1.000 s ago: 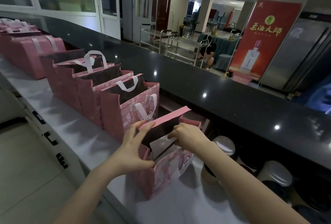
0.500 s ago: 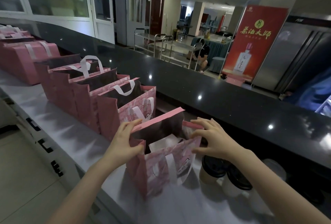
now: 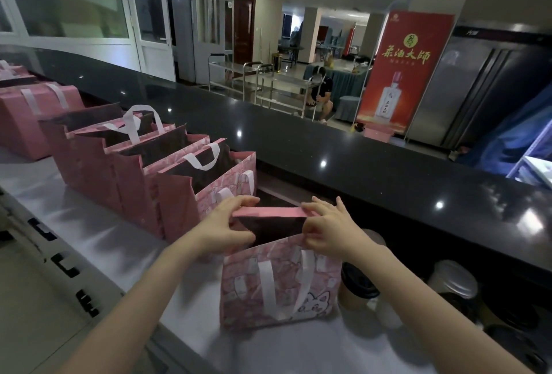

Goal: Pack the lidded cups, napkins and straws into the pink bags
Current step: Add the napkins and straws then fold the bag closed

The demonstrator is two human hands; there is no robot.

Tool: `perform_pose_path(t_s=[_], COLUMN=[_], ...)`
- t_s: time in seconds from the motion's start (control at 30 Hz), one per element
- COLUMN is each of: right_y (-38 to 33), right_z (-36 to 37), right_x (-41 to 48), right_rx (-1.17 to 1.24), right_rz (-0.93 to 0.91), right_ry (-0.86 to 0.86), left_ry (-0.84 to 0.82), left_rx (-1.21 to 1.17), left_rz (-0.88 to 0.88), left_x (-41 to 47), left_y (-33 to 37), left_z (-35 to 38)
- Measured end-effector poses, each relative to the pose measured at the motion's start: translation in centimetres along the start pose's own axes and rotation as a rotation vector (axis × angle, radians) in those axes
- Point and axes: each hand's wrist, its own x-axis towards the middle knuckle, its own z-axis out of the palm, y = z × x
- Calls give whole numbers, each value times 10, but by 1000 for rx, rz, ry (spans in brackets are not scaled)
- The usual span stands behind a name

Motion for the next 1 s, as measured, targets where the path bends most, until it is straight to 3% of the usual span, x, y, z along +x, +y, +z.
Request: perform_pose_path(t_s=[0.1, 0.17, 0.37, 0.53, 0.63, 0.87, 1.0], right_y=[1, 1, -1, 3, 9, 15, 15], right_z=[4, 5, 7, 11, 13, 22, 22], right_x=[-1, -2, -10, -13, -19, -28, -32], right_rx=[-1, 5, 54, 112, 139, 105, 160], right_rz=[24, 34, 6, 34, 96, -11, -46], right_ry=[51, 52, 165, 216, 235, 274, 259], left_ry=[-185, -218, 129, 299, 324, 346, 278], left_rx=[128, 250, 208, 296, 337, 398, 477], left_rz=[-25, -4, 92, 151, 214, 261, 305], left_x=[-3, -4, 7, 3, -1, -2, -8], left_y=[-5, -9, -22, -27, -32, -44, -48], left_z=[-5, -4, 3, 23, 29, 32, 22])
